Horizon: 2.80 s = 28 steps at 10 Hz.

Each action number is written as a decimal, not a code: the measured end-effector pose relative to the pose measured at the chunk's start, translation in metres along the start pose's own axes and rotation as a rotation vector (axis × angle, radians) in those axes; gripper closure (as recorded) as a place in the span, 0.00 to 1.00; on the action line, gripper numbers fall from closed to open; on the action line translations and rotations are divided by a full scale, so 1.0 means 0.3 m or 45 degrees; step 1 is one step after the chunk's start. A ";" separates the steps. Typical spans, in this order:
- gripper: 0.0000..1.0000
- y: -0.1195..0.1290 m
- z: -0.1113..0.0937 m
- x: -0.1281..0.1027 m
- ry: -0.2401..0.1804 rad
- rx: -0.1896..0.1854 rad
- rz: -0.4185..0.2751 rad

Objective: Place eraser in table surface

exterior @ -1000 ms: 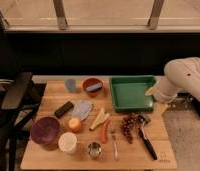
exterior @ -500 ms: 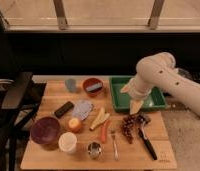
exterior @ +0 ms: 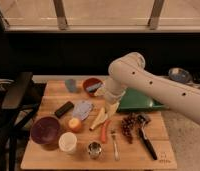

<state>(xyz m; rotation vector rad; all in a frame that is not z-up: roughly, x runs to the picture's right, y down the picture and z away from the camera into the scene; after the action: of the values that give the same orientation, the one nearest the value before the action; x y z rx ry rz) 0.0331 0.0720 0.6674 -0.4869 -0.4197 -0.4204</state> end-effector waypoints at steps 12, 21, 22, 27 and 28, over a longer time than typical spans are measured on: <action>0.30 -0.417 0.201 -0.173 -0.029 0.050 -0.239; 0.30 -0.593 0.609 -0.347 -0.265 -0.093 -0.428; 0.30 -0.591 0.608 -0.338 -0.262 -0.093 -0.424; 0.30 -0.574 0.630 -0.360 -0.254 -0.115 -0.431; 0.30 -0.562 0.663 -0.382 -0.260 -0.126 -0.435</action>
<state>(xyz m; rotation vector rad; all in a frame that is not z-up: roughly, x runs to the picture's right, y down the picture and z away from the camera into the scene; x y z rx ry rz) -0.1989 0.0733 0.8325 -0.5582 -0.6864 -0.7274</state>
